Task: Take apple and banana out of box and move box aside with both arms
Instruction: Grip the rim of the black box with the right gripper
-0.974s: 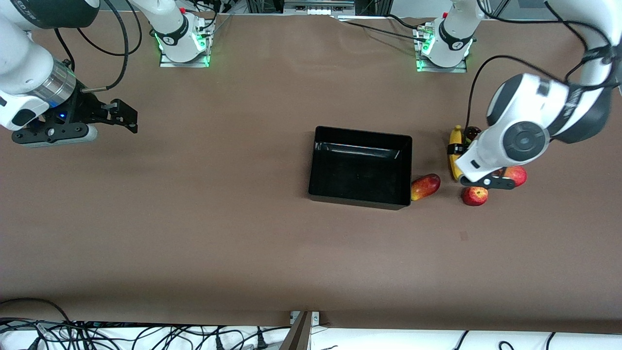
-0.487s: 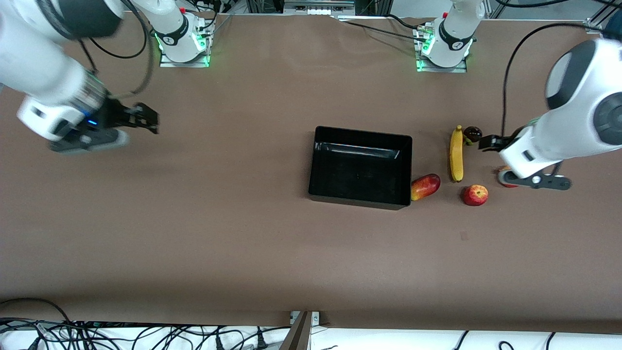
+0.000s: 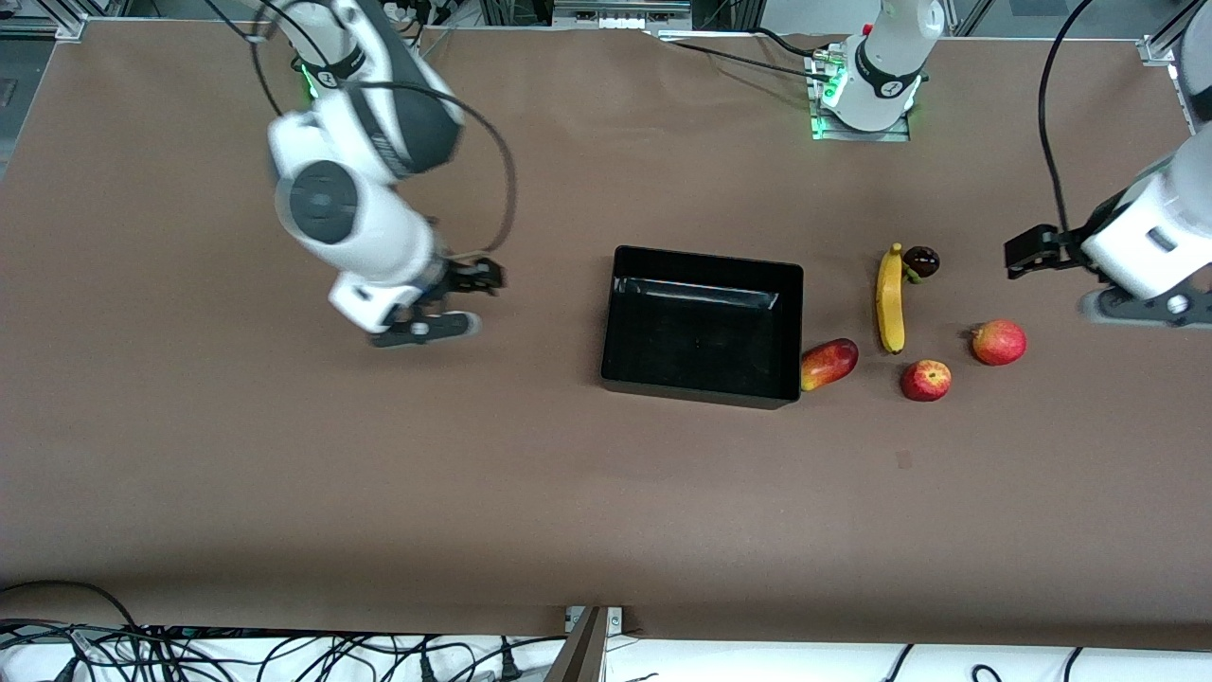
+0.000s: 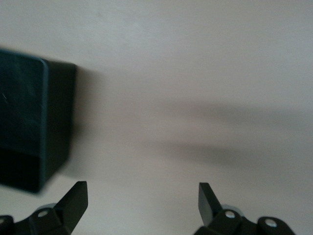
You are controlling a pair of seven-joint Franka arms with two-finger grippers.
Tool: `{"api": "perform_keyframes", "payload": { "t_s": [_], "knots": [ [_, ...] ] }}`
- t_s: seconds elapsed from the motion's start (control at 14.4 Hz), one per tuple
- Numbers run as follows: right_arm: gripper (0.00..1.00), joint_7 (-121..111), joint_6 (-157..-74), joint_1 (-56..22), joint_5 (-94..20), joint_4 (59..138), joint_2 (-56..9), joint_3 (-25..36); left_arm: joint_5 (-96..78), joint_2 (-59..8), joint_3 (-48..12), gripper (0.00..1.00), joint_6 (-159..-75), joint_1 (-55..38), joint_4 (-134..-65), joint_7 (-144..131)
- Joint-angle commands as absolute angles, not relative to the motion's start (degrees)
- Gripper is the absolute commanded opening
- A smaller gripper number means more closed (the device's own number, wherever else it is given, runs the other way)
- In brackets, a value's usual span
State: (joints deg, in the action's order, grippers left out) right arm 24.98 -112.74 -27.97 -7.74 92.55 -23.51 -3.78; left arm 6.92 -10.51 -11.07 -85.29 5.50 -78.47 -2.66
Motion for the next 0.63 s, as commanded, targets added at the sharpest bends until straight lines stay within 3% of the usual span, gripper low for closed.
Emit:
{"api": "perform_keyframes", "payload": {
  "t_s": [0.0, 0.14, 0.42, 0.56],
  "knots": [
    [1.00, 39.3, -121.0, -34.0, -8.5, 90.8, -30.4, -3.3, 2.7, -1.3, -2.2, 1.00, -94.6, -0.6, -91.5, -1.6],
    [1.00, 47.9, -126.0, -37.5, -8.5, 90.7, -33.8, -3.3, 1.8, 1.5, 0.0, 1.00, -94.9, -2.3, -95.6, -2.1],
    [1.00, 57.9, -134.5, -42.0, -8.5, 90.5, -39.5, -3.3, 0.6, 2.2, -0.6, 1.00, -94.2, -1.9, -96.7, -3.6],
    [0.92, 61.2, -136.6, -45.2, -8.4, 90.6, -41.3, -3.3, 0.7, 1.9, -0.7, 1.00, -94.0, -2.1, -96.5, -3.7]
  ]
}}
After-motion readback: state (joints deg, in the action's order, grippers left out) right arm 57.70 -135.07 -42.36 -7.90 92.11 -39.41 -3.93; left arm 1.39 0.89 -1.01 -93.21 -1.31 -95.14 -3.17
